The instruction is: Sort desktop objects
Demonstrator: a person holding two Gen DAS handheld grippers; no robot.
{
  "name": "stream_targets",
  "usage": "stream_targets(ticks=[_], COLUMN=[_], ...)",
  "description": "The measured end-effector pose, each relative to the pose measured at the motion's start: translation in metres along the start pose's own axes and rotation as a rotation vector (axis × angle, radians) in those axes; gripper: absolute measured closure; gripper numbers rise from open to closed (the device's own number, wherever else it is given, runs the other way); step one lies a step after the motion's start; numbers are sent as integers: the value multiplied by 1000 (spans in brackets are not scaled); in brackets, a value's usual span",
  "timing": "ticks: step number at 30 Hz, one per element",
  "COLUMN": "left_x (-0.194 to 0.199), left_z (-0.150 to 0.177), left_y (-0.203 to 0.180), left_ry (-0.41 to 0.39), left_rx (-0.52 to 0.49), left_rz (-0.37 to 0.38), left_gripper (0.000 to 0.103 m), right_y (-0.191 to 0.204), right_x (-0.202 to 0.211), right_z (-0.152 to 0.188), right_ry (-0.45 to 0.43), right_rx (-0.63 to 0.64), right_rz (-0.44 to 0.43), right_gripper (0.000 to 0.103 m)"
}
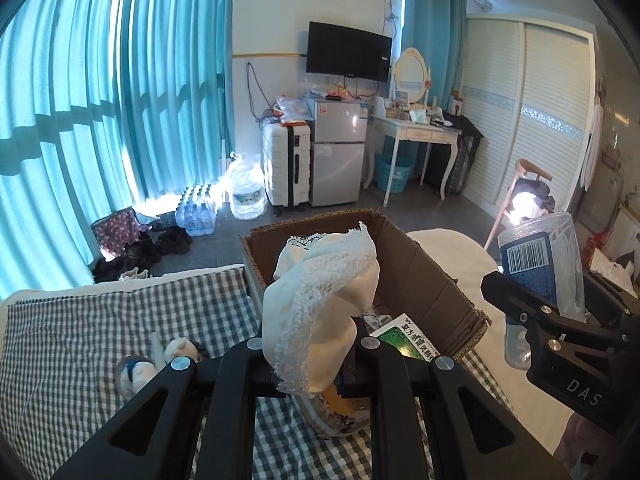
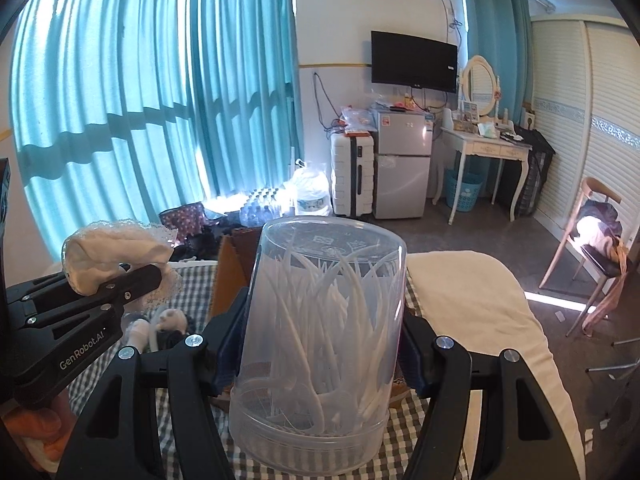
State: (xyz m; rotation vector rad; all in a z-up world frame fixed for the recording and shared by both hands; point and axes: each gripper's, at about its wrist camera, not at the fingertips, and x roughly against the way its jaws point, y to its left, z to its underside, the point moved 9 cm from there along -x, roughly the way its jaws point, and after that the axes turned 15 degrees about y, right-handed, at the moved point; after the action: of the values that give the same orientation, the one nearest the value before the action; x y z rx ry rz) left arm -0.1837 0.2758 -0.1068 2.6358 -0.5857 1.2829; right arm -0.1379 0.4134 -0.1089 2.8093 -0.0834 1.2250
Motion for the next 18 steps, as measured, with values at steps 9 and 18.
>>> stream_targets(ticks=[9, 18], left_x=[-53, -100], left_z=[-1, -2], left_y=[-24, -31], left_ry=[62, 139], left_rx=[-39, -50], left_rz=[57, 79], left_gripper=[89, 89], right_y=[-24, -30], right_x=[-39, -78], right_z=[1, -3], right_ry=[51, 83], right_rx=[-30, -45], right_rz=[13, -18], right_gripper=[39, 39])
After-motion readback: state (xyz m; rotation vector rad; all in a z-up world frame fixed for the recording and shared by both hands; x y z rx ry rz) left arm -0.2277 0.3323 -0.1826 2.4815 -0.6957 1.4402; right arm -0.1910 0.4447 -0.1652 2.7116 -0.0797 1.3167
